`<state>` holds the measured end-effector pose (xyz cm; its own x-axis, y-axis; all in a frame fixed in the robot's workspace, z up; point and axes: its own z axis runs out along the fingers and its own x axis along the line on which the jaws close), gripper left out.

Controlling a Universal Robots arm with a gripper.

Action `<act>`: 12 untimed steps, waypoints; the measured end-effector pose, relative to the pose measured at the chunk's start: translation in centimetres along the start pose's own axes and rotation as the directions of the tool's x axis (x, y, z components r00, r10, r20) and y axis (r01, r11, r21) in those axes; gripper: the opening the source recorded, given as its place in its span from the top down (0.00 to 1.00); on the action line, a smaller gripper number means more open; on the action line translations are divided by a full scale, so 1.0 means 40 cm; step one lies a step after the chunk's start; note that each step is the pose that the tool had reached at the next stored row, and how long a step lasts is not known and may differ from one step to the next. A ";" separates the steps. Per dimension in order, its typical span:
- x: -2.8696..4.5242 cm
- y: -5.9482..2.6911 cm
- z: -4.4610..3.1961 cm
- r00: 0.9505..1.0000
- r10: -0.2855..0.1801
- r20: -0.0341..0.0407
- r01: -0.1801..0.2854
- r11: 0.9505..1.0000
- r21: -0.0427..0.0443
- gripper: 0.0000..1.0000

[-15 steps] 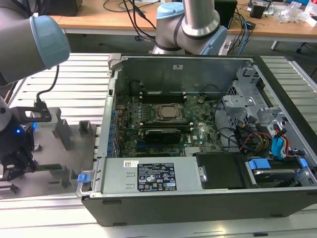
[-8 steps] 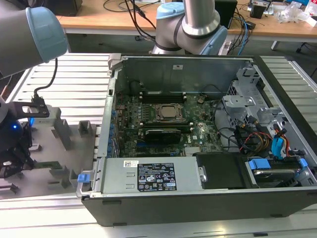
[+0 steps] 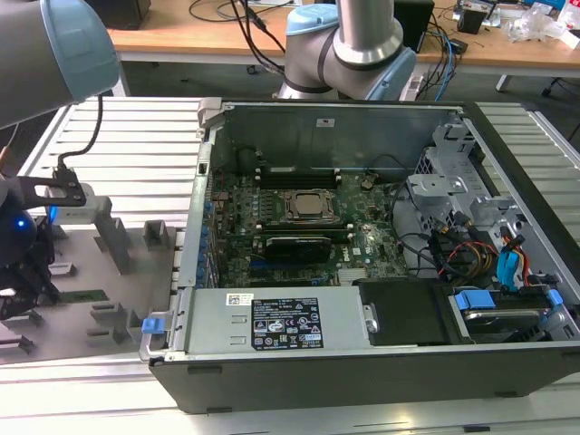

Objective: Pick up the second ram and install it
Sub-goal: 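Pick up the second ram and move it above second insertion slot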

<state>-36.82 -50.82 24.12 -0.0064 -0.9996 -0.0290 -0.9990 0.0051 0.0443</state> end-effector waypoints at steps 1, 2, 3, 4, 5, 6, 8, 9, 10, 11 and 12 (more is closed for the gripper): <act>0.000 0.000 -0.006 1.000 0.000 0.000 0.000 1.000 0.000 0.86; -0.001 0.001 -0.015 1.000 0.000 0.000 0.000 1.000 0.000 0.86; -0.001 0.001 -0.023 1.000 0.000 0.000 0.000 1.000 0.000 0.86; -0.002 0.001 -0.031 1.000 0.000 0.000 0.000 1.000 0.000 0.86; -0.002 0.002 -0.039 1.000 0.000 0.000 0.000 1.000 0.000 0.86; -0.003 0.002 -0.048 1.000 0.000 0.000 0.000 1.000 0.000 0.86; -0.004 0.003 -0.065 1.000 0.000 0.000 0.000 1.000 0.000 0.86; -0.004 0.003 -0.068 1.000 0.000 0.000 0.000 1.000 0.000 0.86; -0.004 0.003 -0.072 1.000 0.000 0.000 0.000 1.000 0.000 0.86; -0.004 0.003 -0.078 1.000 0.000 0.000 0.000 1.000 0.000 0.86; -0.005 0.004 -0.086 1.000 0.000 0.000 0.000 1.000 0.000 0.86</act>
<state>-36.82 -50.73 27.56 -0.0063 -0.9996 -0.0290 -0.9990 0.0051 0.0443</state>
